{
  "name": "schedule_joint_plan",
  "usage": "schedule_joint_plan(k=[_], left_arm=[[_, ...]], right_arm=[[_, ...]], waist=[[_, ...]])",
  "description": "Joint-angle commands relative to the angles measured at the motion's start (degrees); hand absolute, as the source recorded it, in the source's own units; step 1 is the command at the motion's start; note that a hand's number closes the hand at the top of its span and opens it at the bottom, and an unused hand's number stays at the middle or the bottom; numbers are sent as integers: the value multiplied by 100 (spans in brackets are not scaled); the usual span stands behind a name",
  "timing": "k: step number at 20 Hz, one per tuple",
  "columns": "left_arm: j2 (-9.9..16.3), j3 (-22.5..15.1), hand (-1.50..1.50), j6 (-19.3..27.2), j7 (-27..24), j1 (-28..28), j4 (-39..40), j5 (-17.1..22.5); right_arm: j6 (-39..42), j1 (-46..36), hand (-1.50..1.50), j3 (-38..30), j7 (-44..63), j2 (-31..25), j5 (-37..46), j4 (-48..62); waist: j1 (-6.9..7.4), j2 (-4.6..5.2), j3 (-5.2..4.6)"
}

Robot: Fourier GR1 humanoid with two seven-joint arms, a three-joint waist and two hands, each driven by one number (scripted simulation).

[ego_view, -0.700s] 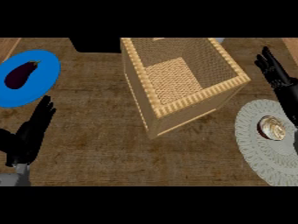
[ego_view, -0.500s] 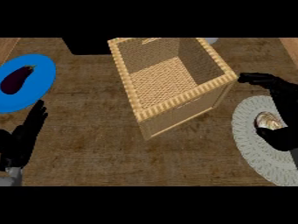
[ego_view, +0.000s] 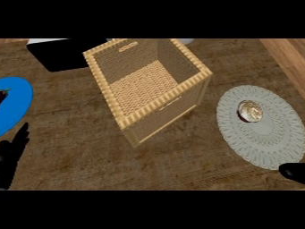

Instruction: Pick the cupcake from the placemat and place it in the basket

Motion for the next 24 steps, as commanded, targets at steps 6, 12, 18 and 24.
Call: schedule_joint_plan(k=[6,12,18,24], left_arm=[[79,-65,0,277,249,105,-217,-227],[105,-255,0,329,494,78,-586,-399],[-71,-534,0,380,667,-141,-539,-646],[-201,-639,0,401,874,-353,-623,-740]], right_arm=[[-1007,2683,-150,-2318,-1762,466,493,573],[-559,3808,-150,-2609,-2743,-555,1974,723],[-1009,3981,-150,-2697,-3343,-316,2391,976],[-1379,3954,-150,-2731,-3349,-119,2605,1466]], waist=[[21,187,-72],[431,175,-79],[625,177,-88],[745,188,-99]])
